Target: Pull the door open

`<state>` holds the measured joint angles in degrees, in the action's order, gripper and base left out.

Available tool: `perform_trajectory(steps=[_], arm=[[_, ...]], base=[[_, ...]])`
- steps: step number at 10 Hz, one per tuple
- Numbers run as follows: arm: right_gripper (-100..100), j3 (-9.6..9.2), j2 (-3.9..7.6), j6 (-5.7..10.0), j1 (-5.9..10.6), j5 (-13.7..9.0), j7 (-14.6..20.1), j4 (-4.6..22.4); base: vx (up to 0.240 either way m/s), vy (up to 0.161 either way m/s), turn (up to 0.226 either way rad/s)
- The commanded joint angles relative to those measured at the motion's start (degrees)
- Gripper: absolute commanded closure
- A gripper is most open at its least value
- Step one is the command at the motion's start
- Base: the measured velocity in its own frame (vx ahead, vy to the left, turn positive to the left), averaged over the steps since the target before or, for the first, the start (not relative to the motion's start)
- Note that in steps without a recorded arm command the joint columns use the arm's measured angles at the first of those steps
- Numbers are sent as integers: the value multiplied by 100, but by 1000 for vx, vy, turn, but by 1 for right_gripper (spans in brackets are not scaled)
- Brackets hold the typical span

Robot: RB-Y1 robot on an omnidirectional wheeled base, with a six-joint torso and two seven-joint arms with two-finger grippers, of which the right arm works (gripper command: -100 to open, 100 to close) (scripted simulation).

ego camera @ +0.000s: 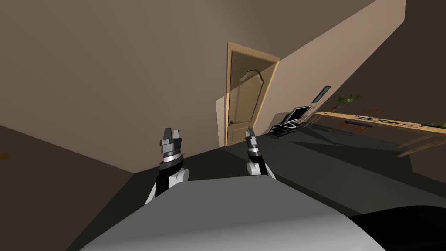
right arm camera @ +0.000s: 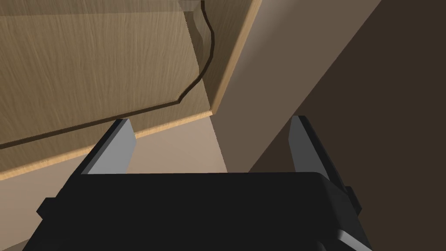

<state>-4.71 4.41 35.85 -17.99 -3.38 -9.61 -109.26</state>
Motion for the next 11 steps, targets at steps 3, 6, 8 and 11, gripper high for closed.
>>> perform_trajectory(steps=[3,6,8,11], arm=[[-100,2,154,20,283,-243,12,642],[-100,-8,229,31,440,-376,10,1026],[-100,-18,304,41,599,-510,8,1356],[-100,-29,377,52,761,-648,6,1764]], base=[[87,-66,111],[82,-68,101],[54,-39,96],[50,-57,83]])
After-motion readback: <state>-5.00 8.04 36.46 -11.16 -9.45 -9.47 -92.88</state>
